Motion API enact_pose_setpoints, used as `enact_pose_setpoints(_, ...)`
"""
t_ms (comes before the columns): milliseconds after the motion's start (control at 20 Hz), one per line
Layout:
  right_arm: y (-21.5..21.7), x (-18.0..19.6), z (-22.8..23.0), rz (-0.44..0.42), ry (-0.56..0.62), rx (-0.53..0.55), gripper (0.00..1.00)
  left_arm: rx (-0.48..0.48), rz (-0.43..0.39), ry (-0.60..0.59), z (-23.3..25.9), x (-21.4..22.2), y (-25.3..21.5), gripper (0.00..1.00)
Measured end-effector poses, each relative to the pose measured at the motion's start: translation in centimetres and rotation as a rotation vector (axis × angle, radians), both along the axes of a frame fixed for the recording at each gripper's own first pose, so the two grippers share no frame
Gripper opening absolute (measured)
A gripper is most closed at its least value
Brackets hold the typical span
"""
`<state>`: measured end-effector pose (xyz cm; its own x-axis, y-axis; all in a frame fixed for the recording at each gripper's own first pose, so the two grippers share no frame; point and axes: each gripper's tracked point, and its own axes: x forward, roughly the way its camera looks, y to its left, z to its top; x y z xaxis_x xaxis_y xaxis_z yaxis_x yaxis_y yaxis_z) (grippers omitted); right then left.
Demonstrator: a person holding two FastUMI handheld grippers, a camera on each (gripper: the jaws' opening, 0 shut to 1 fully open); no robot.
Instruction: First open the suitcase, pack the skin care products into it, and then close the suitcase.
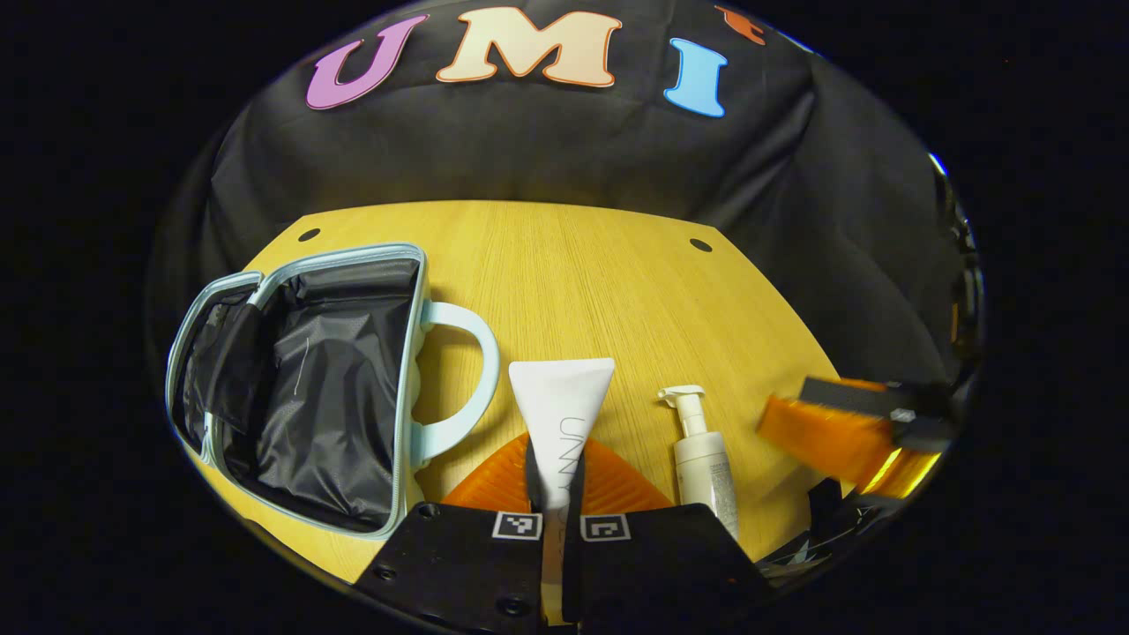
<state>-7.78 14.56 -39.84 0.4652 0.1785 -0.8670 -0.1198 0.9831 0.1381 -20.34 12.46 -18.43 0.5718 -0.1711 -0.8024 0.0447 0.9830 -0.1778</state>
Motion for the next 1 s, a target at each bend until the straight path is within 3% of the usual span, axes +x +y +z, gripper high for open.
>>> enact_pose_setpoints(350,0.5,-4.7,-6.1,0.013,0.208,-0.070,0.98,0.003,-0.007,0.001,0.9,-0.4,0.7,0.01)
enact_pose_setpoints(500,0.2,-6.2,-7.0,-0.002,0.250,-0.098,0.83,0.002,-0.016,0.004,1.0,-0.4,0.8,0.02)
enact_pose_setpoints(700,0.2,-5.5,-7.3,-0.028,0.244,-0.070,0.58,-0.004,-0.020,0.021,1.1,-0.6,1.1,0.01)
enact_pose_setpoints(800,0.5,-5.3,-7.4,-0.060,0.247,-0.027,0.52,-0.003,-0.020,0.026,0.9,-0.5,1.7,0.01)
enact_pose_setpoints(1000,0.7,-4.7,-6.7,-0.091,0.230,0.020,0.51,0.001,-0.027,0.029,1.0,-0.3,2.1,0.01)
